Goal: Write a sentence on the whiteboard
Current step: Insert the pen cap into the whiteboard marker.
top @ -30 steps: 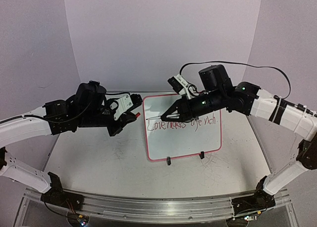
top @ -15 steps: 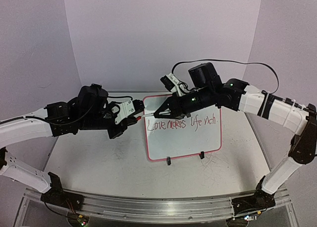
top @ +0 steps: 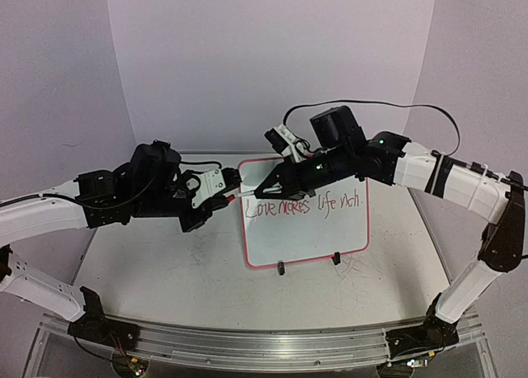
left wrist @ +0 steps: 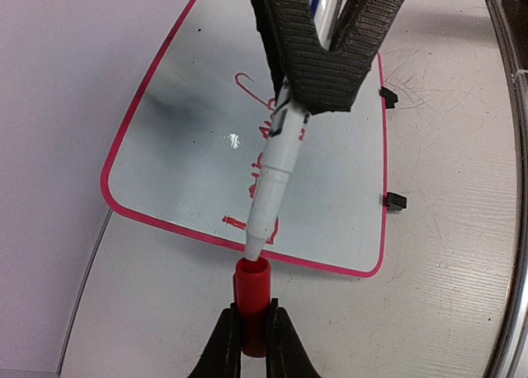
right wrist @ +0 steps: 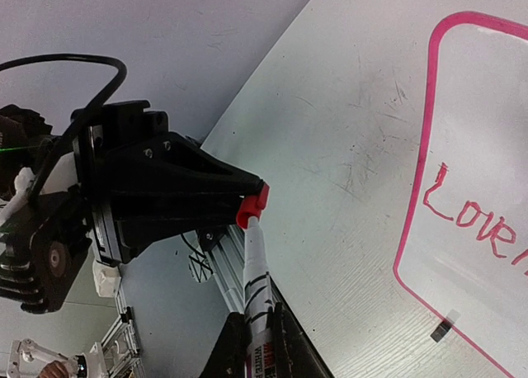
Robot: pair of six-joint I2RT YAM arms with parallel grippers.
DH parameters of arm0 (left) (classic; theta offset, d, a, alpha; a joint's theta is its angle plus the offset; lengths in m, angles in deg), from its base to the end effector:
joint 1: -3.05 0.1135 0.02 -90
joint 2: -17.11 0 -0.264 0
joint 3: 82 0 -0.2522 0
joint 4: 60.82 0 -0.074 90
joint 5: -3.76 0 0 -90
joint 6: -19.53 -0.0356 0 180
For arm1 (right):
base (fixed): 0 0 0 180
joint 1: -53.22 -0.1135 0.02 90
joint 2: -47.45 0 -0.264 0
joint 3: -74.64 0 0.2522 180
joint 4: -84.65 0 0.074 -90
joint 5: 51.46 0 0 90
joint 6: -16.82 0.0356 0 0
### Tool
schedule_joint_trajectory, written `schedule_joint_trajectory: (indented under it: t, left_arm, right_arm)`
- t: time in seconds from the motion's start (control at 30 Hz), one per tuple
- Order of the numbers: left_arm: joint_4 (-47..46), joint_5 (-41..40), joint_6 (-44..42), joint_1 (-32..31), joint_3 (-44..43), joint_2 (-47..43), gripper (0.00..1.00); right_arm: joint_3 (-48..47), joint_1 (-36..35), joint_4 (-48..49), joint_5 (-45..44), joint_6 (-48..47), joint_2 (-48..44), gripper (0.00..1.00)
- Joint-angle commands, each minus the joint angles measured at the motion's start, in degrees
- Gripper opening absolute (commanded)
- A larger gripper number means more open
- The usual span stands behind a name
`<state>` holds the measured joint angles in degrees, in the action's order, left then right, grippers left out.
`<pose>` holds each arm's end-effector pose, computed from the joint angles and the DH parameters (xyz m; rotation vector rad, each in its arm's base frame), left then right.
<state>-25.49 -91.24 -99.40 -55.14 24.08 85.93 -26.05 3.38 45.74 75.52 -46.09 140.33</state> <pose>0.1452 -0.2281 0.3270 1.4109 1.5602 -0.2164 0.2228 0.2972 0.3585 -0.8858 2.1850 1.4203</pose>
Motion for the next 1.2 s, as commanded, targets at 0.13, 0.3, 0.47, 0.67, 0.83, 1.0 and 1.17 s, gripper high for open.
schedule_joint_trajectory:
  t: [0.13,0.3,0.47,0.67,0.83,1.0,1.17]
  left_arm:
    - [-0.1,-0.7,-3.8,-2.0,-2.7,0.8,0.0]
    - [1.0,-4.0,-5.7,-5.0,-5.3,2.8,0.0]
    - [1.0,-6.1,-5.4,-5.6,-7.2,3.5,0.0]
    - [-1.4,-9.1,-5.9,-10.1,-8.2,3.8,0.0]
    - [-5.5,-13.3,-5.6,-14.9,-9.4,4.3,0.0]
    - [-8.7,-16.0,-3.9,-16.5,-7.0,2.7,0.0]
    - [-9.3,-17.4,-2.3,-16.8,-4.6,0.4,0.0]
  right_arm:
    - [-5.6,-1.2,-3.7,-0.4,-0.9,4.1,0.0]
    - [-9.5,-2.4,-8.3,0.5,-3.0,7.5,0.0]
    - [-10.1,-3.5,-9.3,1.6,-3.2,9.3,0.0]
    - [-10.1,-4.4,-8.1,4.7,-3.6,12.9,0.0]
    - [-11.1,-5.8,-3.0,5.5,-2.2,16.2,0.0]
    - [-9.5,-7.9,2.2,5.4,-0.4,17.4,0.0]
    - [-4.0,-7.9,6.2,2.6,1.1,13.7,0.0]
